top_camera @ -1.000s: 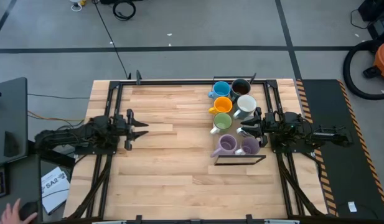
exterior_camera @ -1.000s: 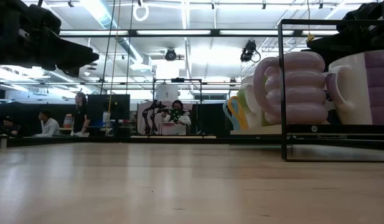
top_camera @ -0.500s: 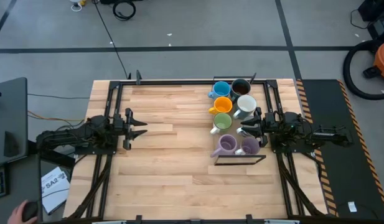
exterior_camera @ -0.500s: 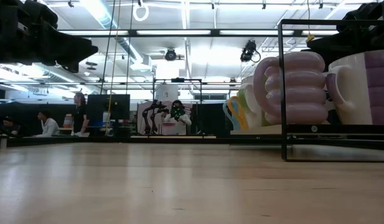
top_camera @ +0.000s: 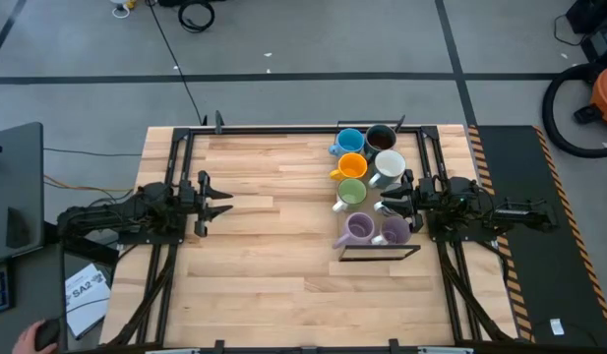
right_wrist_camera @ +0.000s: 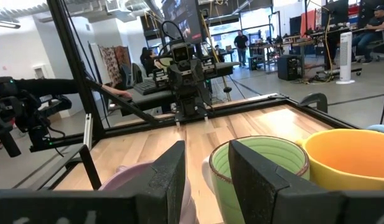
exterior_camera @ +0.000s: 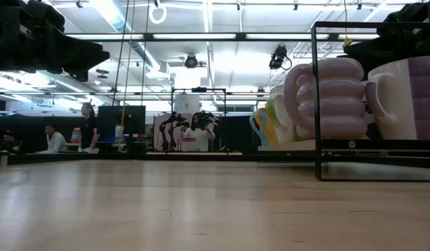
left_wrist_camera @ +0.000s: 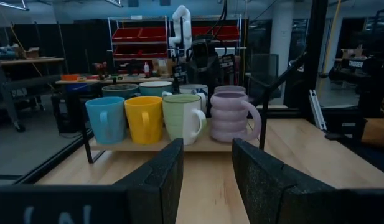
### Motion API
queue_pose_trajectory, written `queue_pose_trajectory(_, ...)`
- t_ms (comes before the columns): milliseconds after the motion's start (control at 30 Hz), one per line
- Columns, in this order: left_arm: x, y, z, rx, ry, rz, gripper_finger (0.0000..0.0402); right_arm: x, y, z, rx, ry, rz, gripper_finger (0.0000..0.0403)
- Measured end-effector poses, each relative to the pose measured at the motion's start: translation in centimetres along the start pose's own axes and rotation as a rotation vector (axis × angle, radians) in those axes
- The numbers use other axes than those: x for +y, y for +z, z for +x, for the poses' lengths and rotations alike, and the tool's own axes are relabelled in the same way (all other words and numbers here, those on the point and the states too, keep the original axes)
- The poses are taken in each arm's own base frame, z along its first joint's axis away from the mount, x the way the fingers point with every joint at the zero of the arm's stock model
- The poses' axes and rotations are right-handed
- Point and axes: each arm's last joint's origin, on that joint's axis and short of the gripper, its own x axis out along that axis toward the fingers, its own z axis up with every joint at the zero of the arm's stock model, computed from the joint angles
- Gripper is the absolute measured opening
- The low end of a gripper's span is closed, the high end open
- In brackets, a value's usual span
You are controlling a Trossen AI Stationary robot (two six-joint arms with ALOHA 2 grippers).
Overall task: Place coffee mugs
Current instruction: Return to Home Position
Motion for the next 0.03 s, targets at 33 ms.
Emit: queue_pose_trajectory(33, 0.00, 0.00, 0.00, 0.000, 0.000, 0.000, 0.0144, 0.00, 0.00, 0.00, 0.000, 0.000, 0.000, 0.0129)
